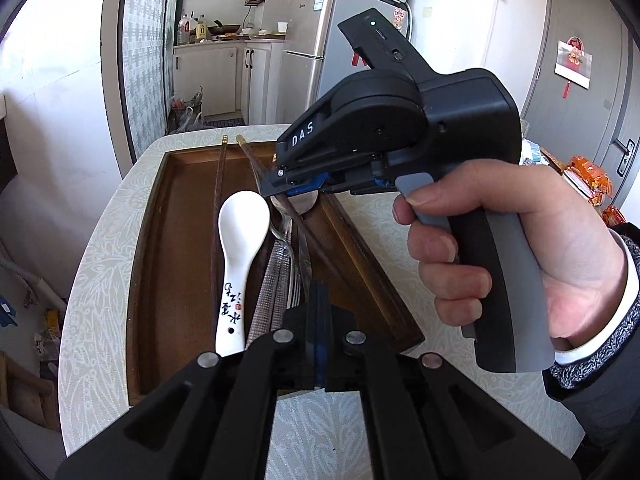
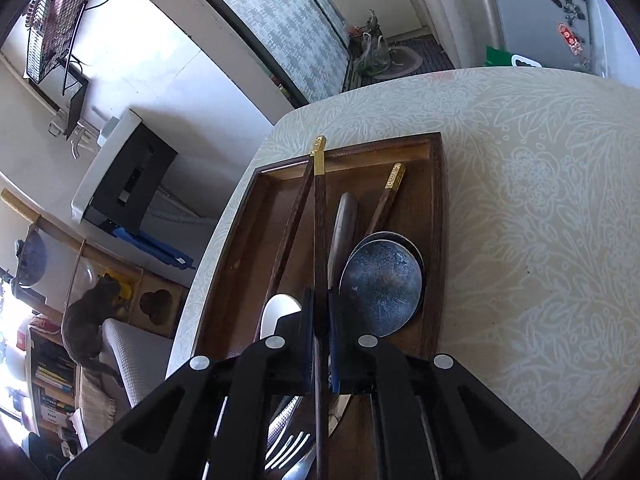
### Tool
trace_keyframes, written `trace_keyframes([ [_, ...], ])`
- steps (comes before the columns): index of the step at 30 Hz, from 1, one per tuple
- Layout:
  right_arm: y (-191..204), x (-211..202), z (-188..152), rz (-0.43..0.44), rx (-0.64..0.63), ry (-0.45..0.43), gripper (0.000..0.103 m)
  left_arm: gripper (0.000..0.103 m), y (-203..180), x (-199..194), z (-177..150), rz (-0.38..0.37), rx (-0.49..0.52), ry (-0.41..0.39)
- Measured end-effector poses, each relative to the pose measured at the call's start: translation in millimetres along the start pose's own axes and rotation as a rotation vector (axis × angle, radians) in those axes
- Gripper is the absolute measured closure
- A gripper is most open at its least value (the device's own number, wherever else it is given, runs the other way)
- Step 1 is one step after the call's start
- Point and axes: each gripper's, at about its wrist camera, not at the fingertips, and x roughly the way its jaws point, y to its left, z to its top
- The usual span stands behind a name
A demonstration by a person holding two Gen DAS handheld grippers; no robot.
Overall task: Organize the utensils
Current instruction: 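Lower both chopsticks into the tray and open both tools, then grasp a chopstick with the left tool while the right tool approaches the cake server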
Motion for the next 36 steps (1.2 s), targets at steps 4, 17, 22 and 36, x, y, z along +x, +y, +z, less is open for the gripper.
trace_keyframes([
  [4, 4, -11, -4, 0.005, -0.023, -0.010, 0.060, 0.060, -5, -7, 0, -0.018, 0.004, -0.018],
  [17, -104, -154, -31, -0.117, -0.036, -0.198, 0.039, 0.043, -112, 23, -1, -0.171, 0.217, 0.024],
  [22, -152, -157, -39, -0.068, 0.067, -0.209, 0.039, 0.043, -134, 53, -5, -0.164, 0.243, 0.103],
  [36, -176, -159, -52, -0.014, 0.101, -0.215, 0.039, 0.043, -148, 99, -2, -0.079, 0.297, 0.190],
])
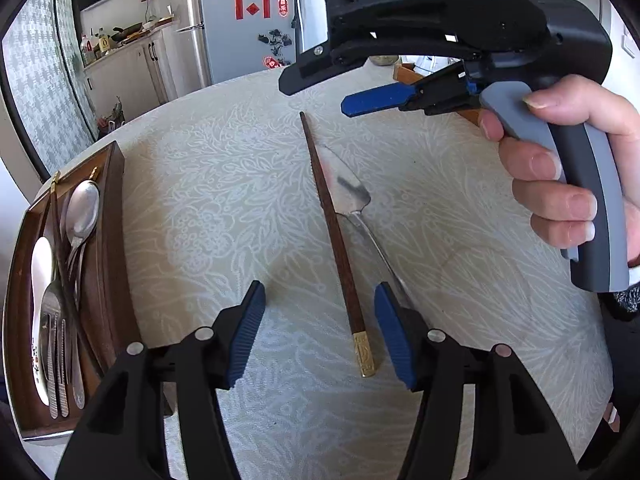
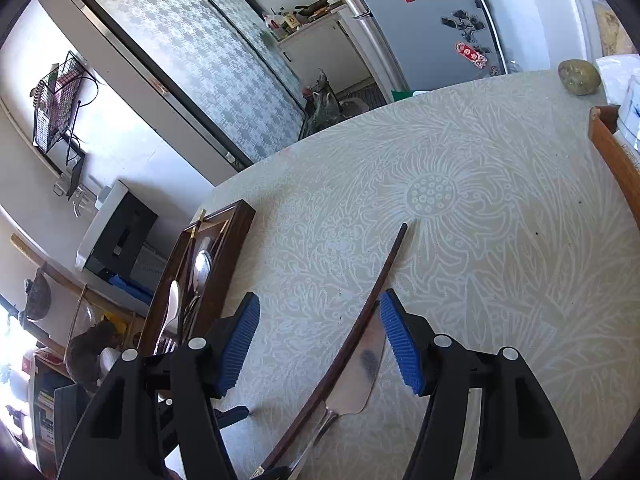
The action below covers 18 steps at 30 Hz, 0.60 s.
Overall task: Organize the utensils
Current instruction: 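Grasp a chopstick with the left tool while the right tool approaches the cake server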
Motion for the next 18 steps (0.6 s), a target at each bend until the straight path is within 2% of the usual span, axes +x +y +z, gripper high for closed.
trace_keyframes([
  [1, 0, 0, 0, 0.000, 0.000, -0.001, 0.039, 0.045, 0, 1, 1, -0.003, -0.001, 0.002],
  [3, -1, 0, -1, -0.001, -0.001, -0.001, 0.039, 0.062, 2, 1, 3, -0.014, 0.002, 0.001],
  [4, -1, 0, -1, 0.000, 0.001, 0.001, 0.039, 0.067, 2, 2, 3, -0.020, 0.005, 0.000],
  [6, -4, 2, -2, -0.003, 0.007, 0.007, 0.039, 0.096, 2, 2, 3, -0.032, 0.006, 0.001],
  [9, -8, 8, -4, -0.007, 0.024, 0.031, 0.039, 0.096, -2, 0, 3, -0.037, -0.015, -0.010],
  [14, -13, 20, -9, -0.035, 0.062, 0.075, 0.039, 0.096, 7, -20, 7, -0.029, -0.063, -0.107],
  [16, -15, 23, -10, 0.003, 0.096, 0.090, 0.039, 0.096, 5, -28, 8, -0.036, -0.063, -0.140],
  [17, -14, 24, -11, 0.018, 0.111, 0.095, 0.043, 0.096, 5, -32, 9, -0.044, -0.063, -0.151],
  [18, -12, 26, -11, 0.028, 0.121, 0.095, 0.057, 0.096, 4, -37, 9, -0.046, -0.065, -0.170],
])
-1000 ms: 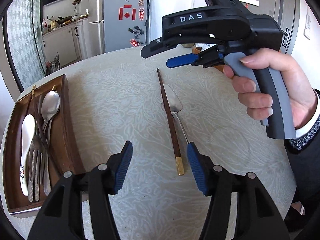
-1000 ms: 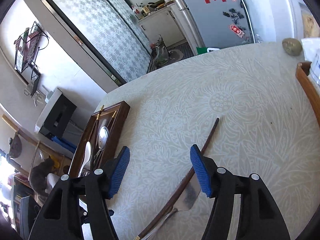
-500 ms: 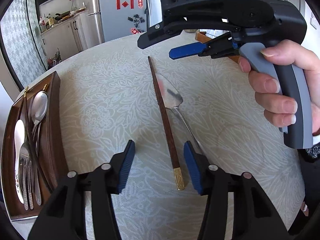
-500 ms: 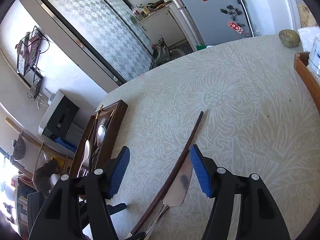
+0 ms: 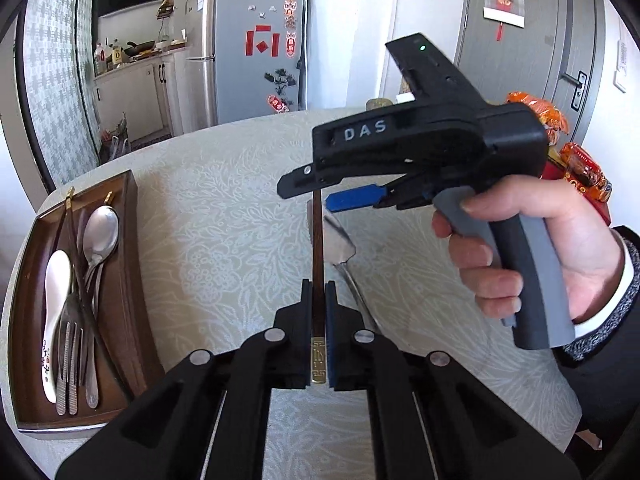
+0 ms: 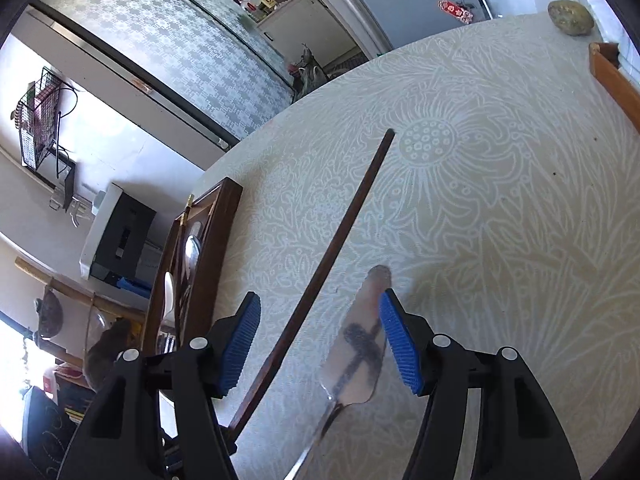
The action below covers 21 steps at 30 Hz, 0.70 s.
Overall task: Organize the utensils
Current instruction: 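Grasp a chopstick with the left tool while the right tool approaches the cake server, then lower the chopstick into the tray and open the left tool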
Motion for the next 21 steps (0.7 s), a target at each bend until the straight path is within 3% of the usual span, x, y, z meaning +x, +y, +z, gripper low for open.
trace_keyframes([
  [3, 11, 1, 0, -0.013, -0.004, -0.018, 0.086, 0.096, -3, -7, -1, -0.007, 0.016, -0.008],
  [11, 67, 19, 1, -0.028, -0.093, -0.002, 0.088, 0.096, 28, -35, -16, 0.033, -0.031, -0.027],
  [21, 167, 99, 7, -0.021, -0.263, 0.095, 0.088, 0.096, 102, -72, -42, 0.174, -0.157, -0.035],
])
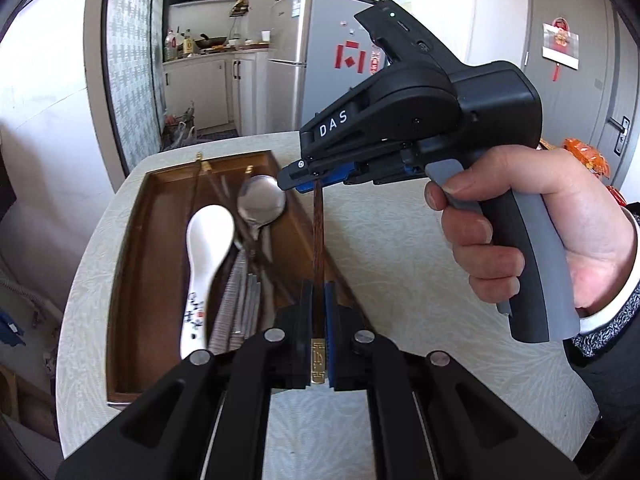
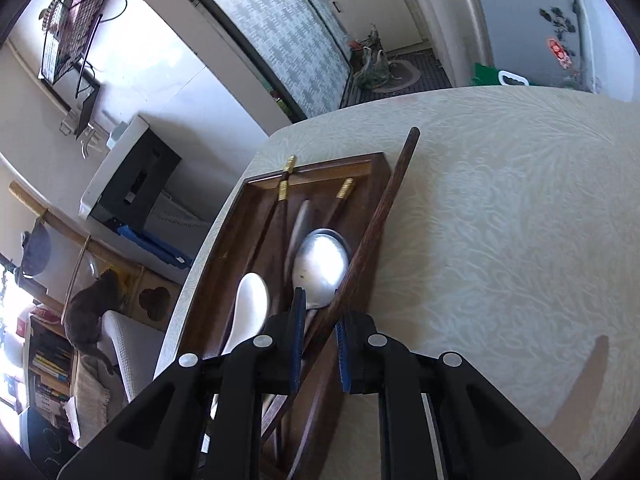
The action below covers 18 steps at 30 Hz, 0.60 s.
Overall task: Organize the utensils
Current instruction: 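Lower the chopstick into the tray and open the left tool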
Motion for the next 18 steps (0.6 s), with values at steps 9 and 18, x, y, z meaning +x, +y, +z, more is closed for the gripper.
trace_keyframes([
  [9, 37, 38, 5, -0.013, -0.068, 0.039, 0.047, 0.096, 40, 5, -6, 0.095, -0.093, 0.028],
  [18, 11, -47, -9, -0.041, -0.115, -0.058, 0.036, 0.043, 31, 3, -9, 0.109, -0.068, 0.025],
])
